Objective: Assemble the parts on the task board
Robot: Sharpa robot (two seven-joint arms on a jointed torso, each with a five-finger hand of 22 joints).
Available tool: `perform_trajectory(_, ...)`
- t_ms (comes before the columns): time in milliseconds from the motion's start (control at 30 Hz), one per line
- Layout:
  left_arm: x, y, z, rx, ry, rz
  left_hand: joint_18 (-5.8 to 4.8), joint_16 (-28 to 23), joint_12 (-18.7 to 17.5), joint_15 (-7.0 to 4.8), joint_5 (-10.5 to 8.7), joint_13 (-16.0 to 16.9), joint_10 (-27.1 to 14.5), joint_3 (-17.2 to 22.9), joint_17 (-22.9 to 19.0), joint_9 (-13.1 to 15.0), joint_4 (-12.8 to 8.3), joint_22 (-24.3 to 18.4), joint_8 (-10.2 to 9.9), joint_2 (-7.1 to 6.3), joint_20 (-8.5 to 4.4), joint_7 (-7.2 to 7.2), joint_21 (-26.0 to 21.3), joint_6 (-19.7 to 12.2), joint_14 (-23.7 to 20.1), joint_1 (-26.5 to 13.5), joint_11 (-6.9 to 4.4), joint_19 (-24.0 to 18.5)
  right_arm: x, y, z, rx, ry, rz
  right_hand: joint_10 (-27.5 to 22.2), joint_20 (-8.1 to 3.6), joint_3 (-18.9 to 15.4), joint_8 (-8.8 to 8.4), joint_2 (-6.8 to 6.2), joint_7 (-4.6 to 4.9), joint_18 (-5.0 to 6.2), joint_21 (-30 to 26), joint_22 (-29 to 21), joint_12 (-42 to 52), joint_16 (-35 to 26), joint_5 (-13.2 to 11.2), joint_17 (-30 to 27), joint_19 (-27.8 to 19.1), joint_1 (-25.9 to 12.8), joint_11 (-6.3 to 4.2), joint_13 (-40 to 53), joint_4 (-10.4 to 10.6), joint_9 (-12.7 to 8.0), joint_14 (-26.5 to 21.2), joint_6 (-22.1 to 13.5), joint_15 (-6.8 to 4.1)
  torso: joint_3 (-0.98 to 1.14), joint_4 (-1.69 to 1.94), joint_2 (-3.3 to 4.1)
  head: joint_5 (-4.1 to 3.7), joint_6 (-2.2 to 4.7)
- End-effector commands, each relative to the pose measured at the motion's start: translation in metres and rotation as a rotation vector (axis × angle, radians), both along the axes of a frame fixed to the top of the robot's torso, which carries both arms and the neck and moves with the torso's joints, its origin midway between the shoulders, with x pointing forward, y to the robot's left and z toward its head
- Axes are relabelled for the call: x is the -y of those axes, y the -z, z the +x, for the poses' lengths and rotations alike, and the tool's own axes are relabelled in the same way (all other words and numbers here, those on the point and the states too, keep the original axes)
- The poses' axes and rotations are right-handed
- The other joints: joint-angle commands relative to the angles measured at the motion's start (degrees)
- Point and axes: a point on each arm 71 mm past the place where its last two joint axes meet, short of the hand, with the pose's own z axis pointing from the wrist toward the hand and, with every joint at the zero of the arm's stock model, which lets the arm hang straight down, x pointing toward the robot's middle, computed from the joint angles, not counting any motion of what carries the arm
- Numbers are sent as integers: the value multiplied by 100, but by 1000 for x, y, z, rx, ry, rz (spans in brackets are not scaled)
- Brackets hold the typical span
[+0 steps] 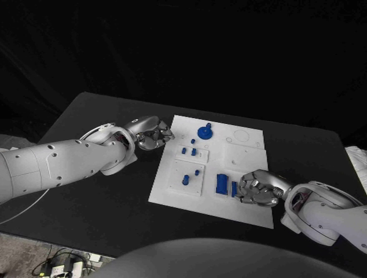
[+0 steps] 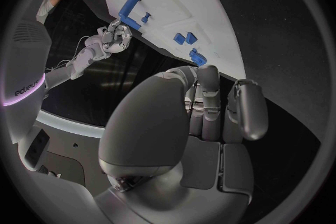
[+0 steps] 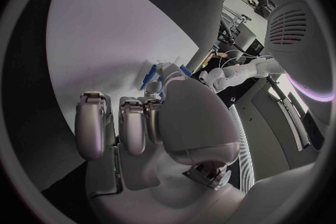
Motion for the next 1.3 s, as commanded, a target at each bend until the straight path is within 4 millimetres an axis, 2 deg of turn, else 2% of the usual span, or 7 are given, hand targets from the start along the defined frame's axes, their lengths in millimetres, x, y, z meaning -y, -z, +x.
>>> perform_trajectory(33,2,1,-1,-9,10,0,73,-14,-26,5,-23,7,43,35,-5,8,14,1056,36,-28,22,11,-35,41,-21,-28,5,-24,-1,3,0,-30,-13,-12,605,-17,81,37,-13,13,-23,-18,1193,22,20,-108,1507,47,58,-28,1508,-18,27,597,28,-13,2,3,-2,14,0)
perform_trajectory(300,2,1,-1,-9,10,0,73,-17,-26,8,-25,7,46,38,-5,9,13,1056,41,-30,24,12,-34,43,-26,-33,6,-25,-2,6,1,-50,-1,-30,605,-4,249,170,-28,20,-22,-22,1191,22,20,-999,1507,43,37,-18,1508,-35,94,597,163,-3,0,-2,4,23,0)
perform_trajectory(567,1,1,-2,-5,9,-2,72,-18,-26,8,-25,7,46,38,-6,9,13,1056,42,-30,25,12,-34,43,-27,-33,7,-25,1,5,0,-50,10,-33,605,19,-154,369,-91,47,-15,-48,1181,22,20,-3677,1507,28,-375,10,1508,11,242,597,198,22,0,-6,-5,43,0)
perform_trajectory(933,-2,-9,-6,89,16,-104,71,-8,-23,37,-90,15,86,-55,7,14,72,1057,77,-47,48,4,-30,27,-27,-280,15,-28,9,-23,7,128,45,121,605,-7,-827,304,-467,6,-46,74,1224,22,20,-3727,1507,105,-979,-27,1508,435,208,597,112,-9,-65,-35,-80,34,0)
perform_trajectory(1100,-2,-18,-9,144,14,-240,267,-671,6,142,-226,44,154,-571,-688,5,51,743,95,-70,132,-8,-1209,-10,-829,-1158,54,-648,14,-44,19,168,101,318,605,108,-960,-1161,-54,185,276,-1464,705,22,-379,-3709,831,-1017,-1424,153,1508,275,-847,220,-654,143,-147,-68,-181,56,0)
perform_trajectory(1167,-2,-21,-11,145,16,-304,518,-1070,-32,262,-227,58,16,-954,-791,-29,31,246,53,-114,236,30,-3192,-89,-1762,-1455,117,-1958,16,-50,23,153,136,412,-1135,286,-1125,-1922,403,435,658,-4028,-250,-1697,-2140,-3769,-1269,-2883,-1826,337,223,166,-1619,-1355,-700,455,-175,-79,-228,58,0)
perform_trajectory(1300,-4,-26,-14,106,24,-448,506,-2172,-241,542,-287,7,-694,-1759,-1305,-92,-32,-353,-106,-71,320,94,-5176,-387,-3596,-1974,188,-4094,18,-59,31,72,172,580,-5271,954,-1486,-3395,588,767,200,-6215,-1544,-5853,-6029,-3594,-4033,-4728,-1650,1323,-2269,304,-2946,-4870,-1496,1539,-180,-102,-272,33,0)
